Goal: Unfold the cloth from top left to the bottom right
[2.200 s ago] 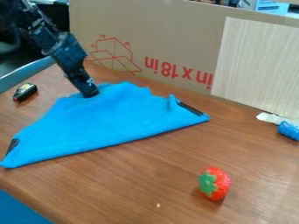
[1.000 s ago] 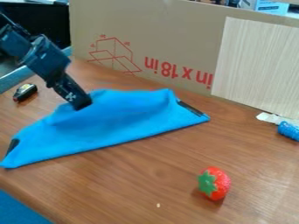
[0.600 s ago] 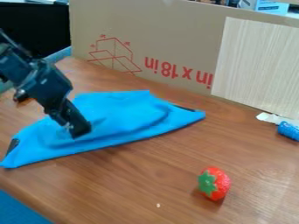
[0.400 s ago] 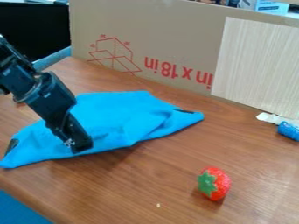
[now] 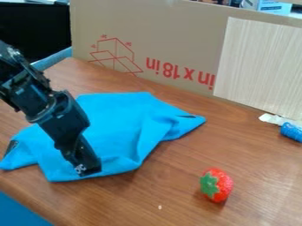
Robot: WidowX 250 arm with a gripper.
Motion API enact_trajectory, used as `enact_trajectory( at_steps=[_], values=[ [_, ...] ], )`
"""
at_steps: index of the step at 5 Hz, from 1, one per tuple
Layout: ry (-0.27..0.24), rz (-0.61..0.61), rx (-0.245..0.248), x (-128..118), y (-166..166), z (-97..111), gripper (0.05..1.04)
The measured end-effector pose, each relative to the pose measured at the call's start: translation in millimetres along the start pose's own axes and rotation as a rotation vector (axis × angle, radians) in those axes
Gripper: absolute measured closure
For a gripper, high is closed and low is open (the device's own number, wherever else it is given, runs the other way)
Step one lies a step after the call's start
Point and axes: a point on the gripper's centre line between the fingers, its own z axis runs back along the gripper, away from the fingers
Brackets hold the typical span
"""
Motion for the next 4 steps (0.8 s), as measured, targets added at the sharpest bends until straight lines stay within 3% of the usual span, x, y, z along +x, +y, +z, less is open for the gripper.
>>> enact_trajectory(
  at_steps=[2, 4],
  values=[
    [0.034, 0.032, -0.044, 17.2, -37.1, 12.0, 1.033],
    [0.068, 0.048, -0.057, 24.5, -59.9, 5.7, 1.033]
  ],
)
